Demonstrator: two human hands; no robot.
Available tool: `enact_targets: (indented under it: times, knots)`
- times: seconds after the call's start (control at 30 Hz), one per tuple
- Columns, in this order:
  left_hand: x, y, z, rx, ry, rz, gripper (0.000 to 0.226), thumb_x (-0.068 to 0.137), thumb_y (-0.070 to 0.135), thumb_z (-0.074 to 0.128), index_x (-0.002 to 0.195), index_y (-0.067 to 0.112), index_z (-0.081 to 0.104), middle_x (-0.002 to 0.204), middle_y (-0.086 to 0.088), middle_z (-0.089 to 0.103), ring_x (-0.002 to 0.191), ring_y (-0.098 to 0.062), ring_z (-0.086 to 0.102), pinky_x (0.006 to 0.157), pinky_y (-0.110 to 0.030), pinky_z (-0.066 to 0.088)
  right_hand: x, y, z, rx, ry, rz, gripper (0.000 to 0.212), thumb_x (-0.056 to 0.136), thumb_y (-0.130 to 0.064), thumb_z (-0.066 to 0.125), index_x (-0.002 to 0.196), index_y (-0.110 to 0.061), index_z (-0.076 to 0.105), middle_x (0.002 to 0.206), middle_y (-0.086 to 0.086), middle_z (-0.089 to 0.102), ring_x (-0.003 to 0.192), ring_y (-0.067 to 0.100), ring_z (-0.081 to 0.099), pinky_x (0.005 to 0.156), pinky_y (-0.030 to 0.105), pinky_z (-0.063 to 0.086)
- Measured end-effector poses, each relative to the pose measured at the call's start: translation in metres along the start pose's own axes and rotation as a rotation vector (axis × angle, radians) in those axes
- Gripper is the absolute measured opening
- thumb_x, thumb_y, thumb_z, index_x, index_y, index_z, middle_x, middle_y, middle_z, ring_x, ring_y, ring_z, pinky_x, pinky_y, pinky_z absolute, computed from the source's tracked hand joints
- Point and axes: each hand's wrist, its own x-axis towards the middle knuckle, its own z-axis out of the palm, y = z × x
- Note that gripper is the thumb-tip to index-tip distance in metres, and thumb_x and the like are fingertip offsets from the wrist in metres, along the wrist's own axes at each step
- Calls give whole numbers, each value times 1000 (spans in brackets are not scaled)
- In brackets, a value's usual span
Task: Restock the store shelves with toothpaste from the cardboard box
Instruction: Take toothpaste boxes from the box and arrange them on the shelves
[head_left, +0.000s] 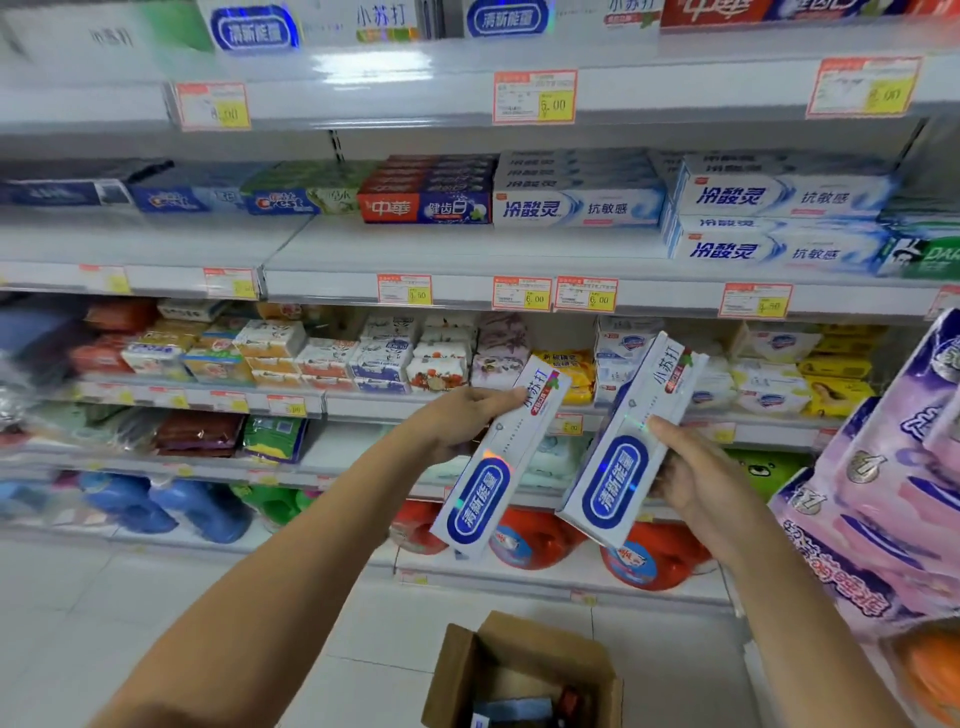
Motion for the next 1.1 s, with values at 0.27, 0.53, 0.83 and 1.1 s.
enact_targets:
  times: [0.27, 0.53, 0.83, 1.1]
  knots:
    - [-1, 7, 13, -33, 65, -78, 40, 92, 42, 54, 108, 7, 62, 112, -14, 68, 101, -31, 63, 92, -43, 48, -6, 6, 13, -81, -15, 31, 69, 60, -51, 78, 118, -17, 61, 103, 12, 72, 92, 24, 66, 78, 40, 46]
    - [9, 9, 37, -30, 144, -172, 63, 85, 60, 54, 117, 5, 54, 93, -19, 68, 80, -34, 67, 84, -42, 53, 4, 43, 48, -85, 139, 20, 45, 75, -49, 69, 116, -42, 53, 118, -5, 66, 108, 21, 64, 100, 50, 46]
    - [0, 43, 47, 162, 232, 122, 39, 98, 43, 34, 99, 15, 60, 86, -5, 67, 73, -17, 63, 52, -16, 48, 7, 7, 55, 46, 138, -46, 44, 83, -45, 62, 124, -31, 57, 113, -3, 70, 103, 21, 67, 94, 45, 50]
    - [-6, 76, 60, -6, 162, 288, 30, 100, 39, 42, 111, 22, 63, 106, -4, 72, 96, -21, 68, 87, -36, 54, 23, -28, 83, -29, 110, -203, 59, 82, -63, 48, 137, -52, 31, 133, -17, 52, 110, 5, 59, 90, 33, 52]
